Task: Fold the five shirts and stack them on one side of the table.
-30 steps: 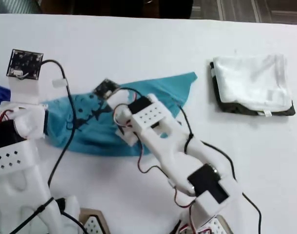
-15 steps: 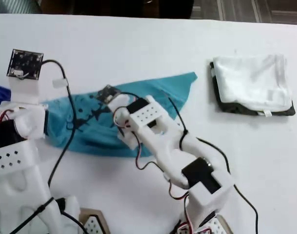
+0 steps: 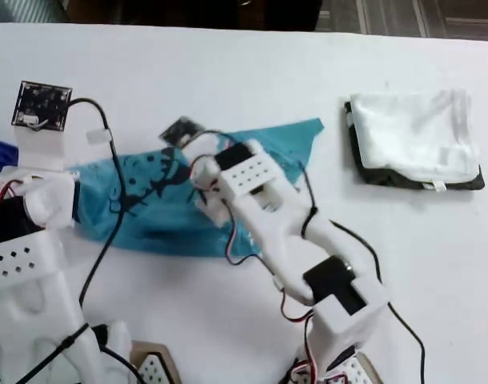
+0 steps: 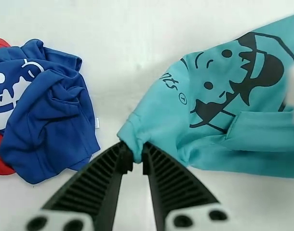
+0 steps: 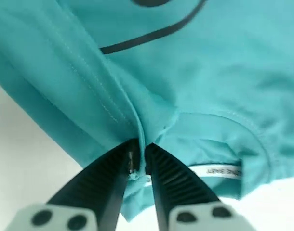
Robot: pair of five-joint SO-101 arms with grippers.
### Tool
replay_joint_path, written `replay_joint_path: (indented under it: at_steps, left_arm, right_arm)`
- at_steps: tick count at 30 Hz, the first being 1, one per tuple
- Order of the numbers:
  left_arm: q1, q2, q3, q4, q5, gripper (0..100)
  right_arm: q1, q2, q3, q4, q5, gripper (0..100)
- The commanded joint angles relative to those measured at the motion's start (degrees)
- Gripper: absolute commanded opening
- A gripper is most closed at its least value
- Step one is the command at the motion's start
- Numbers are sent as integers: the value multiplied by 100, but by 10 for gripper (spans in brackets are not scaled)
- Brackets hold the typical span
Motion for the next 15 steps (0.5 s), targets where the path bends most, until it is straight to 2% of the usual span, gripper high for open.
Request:
replay_joint_path:
  at_steps: [1, 7, 11, 15]
  left_arm:
    - [-26, -44, -57, -88, -62, 28]
    - [158, -44, -119, -18, -26, 28]
    - [686, -44, -558, 413, 105, 28]
    - [1240, -9, -1516, 976, 299, 28]
  right_arm:
    - [400, -804, -466, 198, 35, 19]
    - [1156, -1930, -703, 295, 466, 19]
    - [1473, -2448, -695, 277, 703, 19]
    - [1736, -2923, -730, 119, 862, 19]
